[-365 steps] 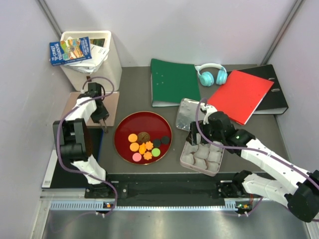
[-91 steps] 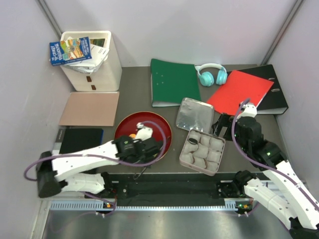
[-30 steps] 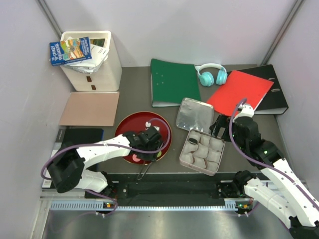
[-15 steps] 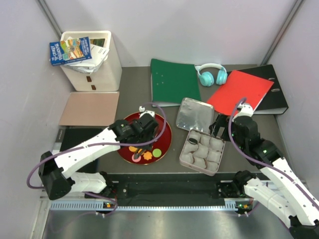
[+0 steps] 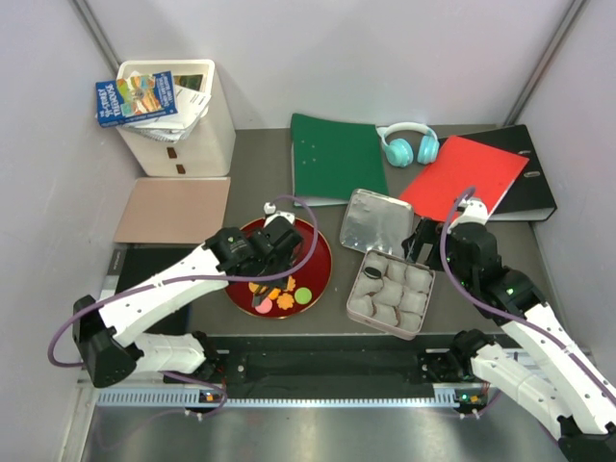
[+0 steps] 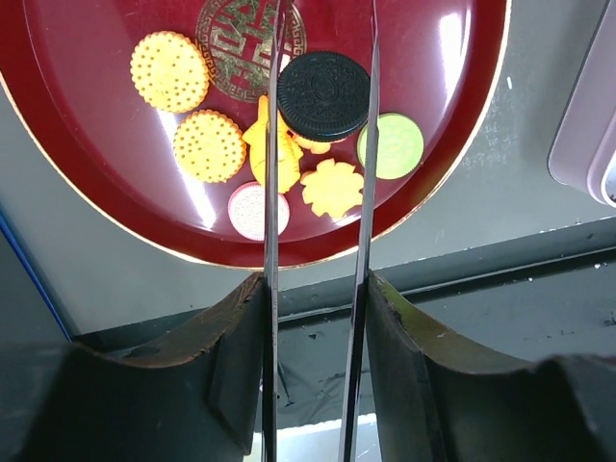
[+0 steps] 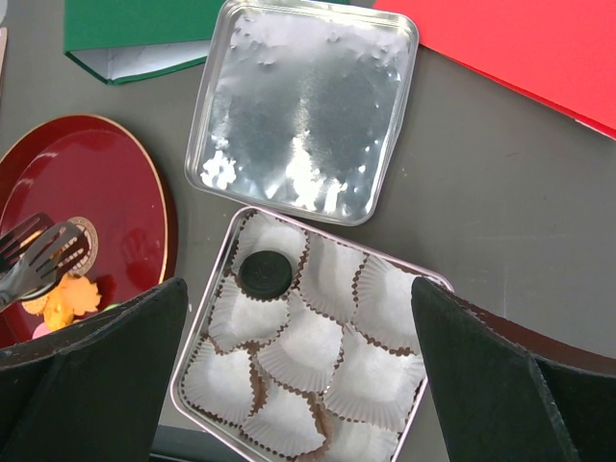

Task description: Pack the cookies

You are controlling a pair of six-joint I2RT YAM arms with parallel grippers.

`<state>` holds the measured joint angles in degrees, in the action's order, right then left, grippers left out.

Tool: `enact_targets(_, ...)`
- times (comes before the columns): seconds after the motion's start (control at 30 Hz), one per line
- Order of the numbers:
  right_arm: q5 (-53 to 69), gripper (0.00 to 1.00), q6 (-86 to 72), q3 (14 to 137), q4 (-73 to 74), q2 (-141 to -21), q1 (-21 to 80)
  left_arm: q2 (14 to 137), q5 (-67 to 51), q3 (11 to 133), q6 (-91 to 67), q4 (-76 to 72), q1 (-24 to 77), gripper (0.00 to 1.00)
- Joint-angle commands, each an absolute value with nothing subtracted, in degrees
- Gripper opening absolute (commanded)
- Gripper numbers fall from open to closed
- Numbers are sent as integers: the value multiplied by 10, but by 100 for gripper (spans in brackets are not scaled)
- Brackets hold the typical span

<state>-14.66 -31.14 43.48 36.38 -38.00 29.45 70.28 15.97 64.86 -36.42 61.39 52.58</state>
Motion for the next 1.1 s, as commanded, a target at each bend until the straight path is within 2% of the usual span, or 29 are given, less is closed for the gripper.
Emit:
enact_targets(0.0, -146, 99, -309, 439, 346, -381, 294, 707, 167, 703, -354, 604, 526, 46)
enact_targets(0.27, -211, 99, -276, 490, 370, -389, 294, 789, 132, 789, -328, 545, 574, 42)
enact_targets(0.6, -227, 99, -297, 499, 412, -375, 270, 902, 76, 863, -287, 441, 623, 42)
enact_targets(1.07, -243, 99, -305, 499, 454, -343, 266, 972, 38, 928, -248, 425, 662, 42)
